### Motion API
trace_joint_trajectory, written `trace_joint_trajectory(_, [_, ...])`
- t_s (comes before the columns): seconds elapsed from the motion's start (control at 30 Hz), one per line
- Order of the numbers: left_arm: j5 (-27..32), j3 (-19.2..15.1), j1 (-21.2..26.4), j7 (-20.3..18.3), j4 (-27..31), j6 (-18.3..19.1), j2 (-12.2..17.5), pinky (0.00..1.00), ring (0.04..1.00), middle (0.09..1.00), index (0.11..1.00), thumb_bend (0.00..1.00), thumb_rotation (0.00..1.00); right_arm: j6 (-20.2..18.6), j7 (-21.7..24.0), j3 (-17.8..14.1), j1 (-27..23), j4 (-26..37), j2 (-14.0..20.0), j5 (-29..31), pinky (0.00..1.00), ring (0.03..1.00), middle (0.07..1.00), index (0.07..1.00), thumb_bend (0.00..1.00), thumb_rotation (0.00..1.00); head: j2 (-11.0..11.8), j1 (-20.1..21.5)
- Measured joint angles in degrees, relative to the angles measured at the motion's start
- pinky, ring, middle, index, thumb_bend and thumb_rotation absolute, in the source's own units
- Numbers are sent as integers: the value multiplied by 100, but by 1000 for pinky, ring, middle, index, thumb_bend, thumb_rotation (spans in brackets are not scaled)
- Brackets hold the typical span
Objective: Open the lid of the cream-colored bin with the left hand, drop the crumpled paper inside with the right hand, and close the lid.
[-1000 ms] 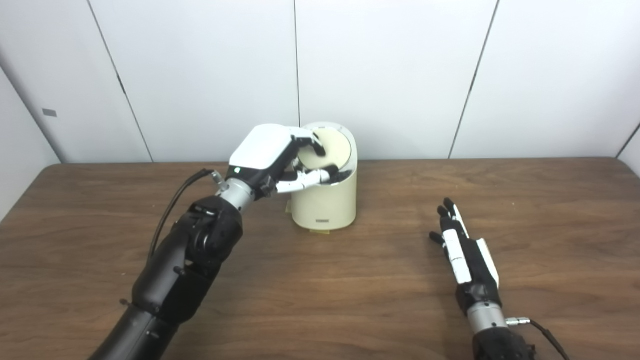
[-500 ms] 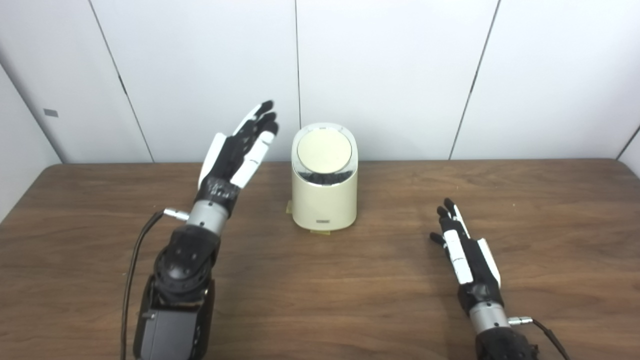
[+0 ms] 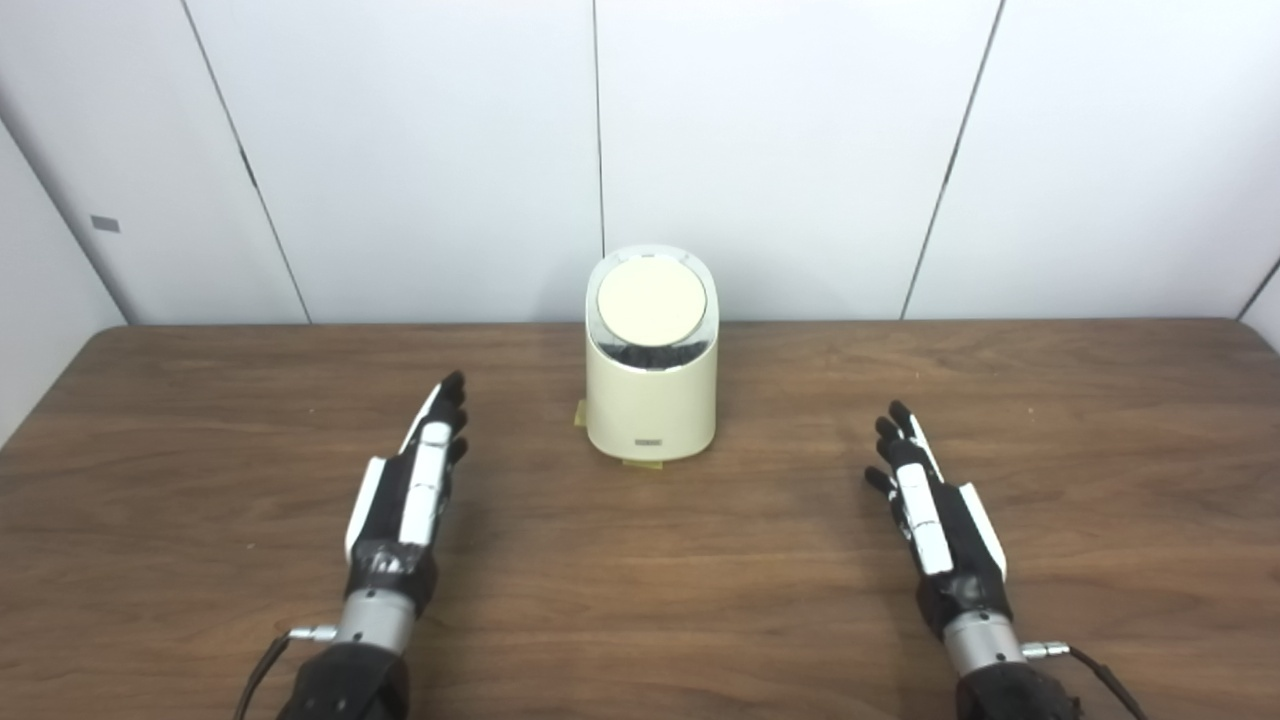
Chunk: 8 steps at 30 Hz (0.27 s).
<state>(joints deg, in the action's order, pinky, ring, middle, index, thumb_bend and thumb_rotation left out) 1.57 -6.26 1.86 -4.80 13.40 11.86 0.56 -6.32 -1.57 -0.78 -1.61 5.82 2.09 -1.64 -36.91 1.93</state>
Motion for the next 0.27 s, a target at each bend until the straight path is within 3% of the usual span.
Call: trace_joint_trajectory(0.27, [387,-128,-392,-4,-173,-216,70,1000,1000,1000,1000,473,1000,-7,2,-222,89,191,-137,553,999,989,961,973,595,939,-18,53])
